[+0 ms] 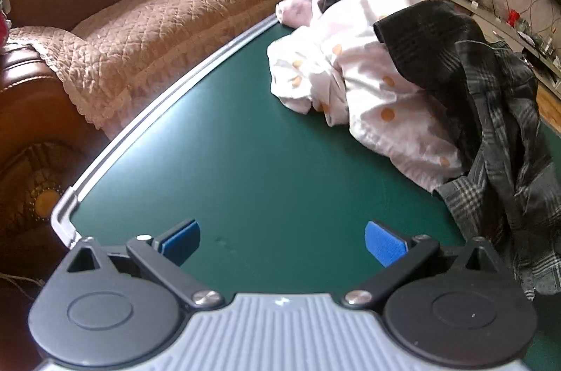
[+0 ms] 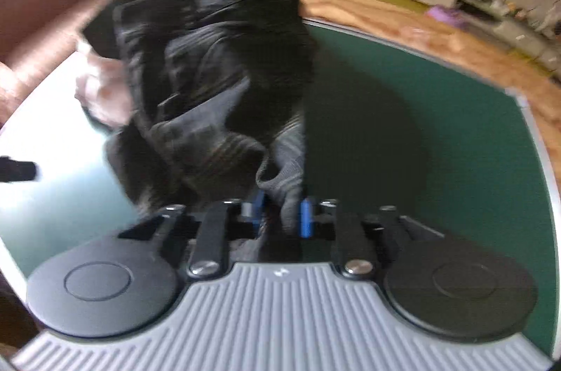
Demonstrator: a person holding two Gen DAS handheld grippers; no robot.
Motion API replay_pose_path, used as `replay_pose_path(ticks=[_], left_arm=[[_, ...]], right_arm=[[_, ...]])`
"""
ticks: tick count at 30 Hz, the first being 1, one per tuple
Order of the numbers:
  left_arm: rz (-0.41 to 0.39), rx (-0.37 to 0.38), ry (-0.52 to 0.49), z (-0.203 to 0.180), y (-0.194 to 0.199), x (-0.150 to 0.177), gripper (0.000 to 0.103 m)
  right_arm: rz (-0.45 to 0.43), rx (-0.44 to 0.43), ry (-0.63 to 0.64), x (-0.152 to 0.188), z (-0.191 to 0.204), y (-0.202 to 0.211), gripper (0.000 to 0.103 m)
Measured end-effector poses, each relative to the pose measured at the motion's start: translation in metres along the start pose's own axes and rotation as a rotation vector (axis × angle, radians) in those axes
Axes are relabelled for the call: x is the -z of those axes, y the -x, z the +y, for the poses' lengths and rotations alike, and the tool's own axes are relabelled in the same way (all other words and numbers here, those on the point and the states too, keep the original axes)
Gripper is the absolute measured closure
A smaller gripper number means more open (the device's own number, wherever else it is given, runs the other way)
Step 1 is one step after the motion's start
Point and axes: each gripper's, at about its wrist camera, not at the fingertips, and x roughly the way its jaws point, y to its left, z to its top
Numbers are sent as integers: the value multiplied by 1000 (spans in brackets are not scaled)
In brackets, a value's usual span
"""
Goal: Fold clothes
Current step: 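Close the right gripper on the grey plaid trousers and lift them, then pull the plaid trousers off the pile and lay them on the table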
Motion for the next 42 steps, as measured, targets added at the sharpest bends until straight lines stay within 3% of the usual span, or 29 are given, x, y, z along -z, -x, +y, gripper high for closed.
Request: replay_pose_path(ticks=[1,7,9,12,14,18,22,24,25,28,34,37,38,42], left_arm=[[2,2,-2,-2,-1,1,0],[0,6,-31,-16,-8,3,0],[1,5,-35,-20,-11,3,0],[7,6,-34,-25,-14,3,0],[12,7,-32,-26,-16,4,0],[17,2,-35,-26,-19,5,0],[31,-3,-38,-25,-23,5,0],[33,-1,-42,-26,-27,3,0],[31,1,-46,-27,-28,2,0],[32,6,-65,-34,-35,-2,0],[11,18,-95,-57,-53,-19,0],[-10,16,-131,-74,-64,-30,0],[-12,12,-141,-80,-69,-34,0],[-12,-11,-144,-97,-93,-53,0]], right_arm=[[-3,17,-2,0,-1,0,57],[-135,26,-26,-25,22,19,52],[-158,-66,12,-37,38,21,44],[-179,-140,123,-52,81,14,42],[-193,-99,222,-59,113,4,42],[-192,110,373,-66,166,-25,41],[-205,205,428,-66,185,-44,42],[-212,204,407,-60,174,-45,45],[-204,176,377,-59,164,-45,66],[-191,122,299,-56,130,-46,79],[-192,66,40,-40,44,-16,83],[-161,25,-148,-19,-4,-3,97],[-148,24,-192,-11,-20,-4,97],[-85,48,-260,18,-52,-9,96]])
